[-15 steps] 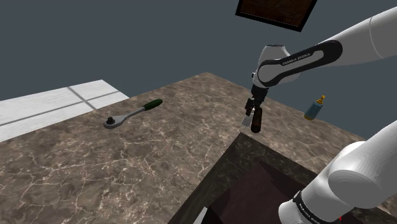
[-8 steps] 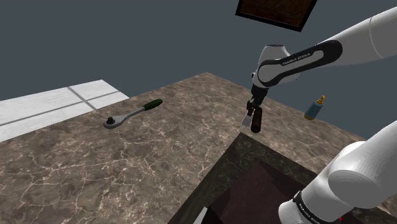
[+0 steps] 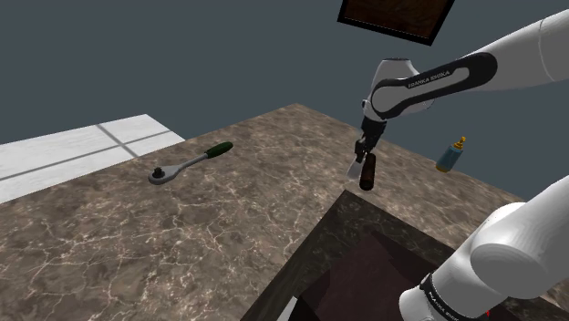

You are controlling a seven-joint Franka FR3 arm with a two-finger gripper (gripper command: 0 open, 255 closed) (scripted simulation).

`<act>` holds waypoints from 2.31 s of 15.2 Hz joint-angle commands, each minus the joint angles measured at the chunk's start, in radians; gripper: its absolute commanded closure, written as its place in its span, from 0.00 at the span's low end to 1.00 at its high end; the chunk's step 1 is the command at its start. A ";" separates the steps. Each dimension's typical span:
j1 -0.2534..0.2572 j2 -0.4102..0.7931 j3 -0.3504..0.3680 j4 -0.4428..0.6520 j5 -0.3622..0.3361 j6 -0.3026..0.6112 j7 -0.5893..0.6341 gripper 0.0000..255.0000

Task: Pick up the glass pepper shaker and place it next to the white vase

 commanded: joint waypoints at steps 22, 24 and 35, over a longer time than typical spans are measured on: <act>0.005 -0.118 0.027 0.209 0.009 -0.325 -0.022 1.00; 0.006 -0.122 0.029 0.232 0.010 -0.352 -0.025 1.00; 0.010 -0.127 0.039 0.374 0.019 -0.499 -0.040 1.00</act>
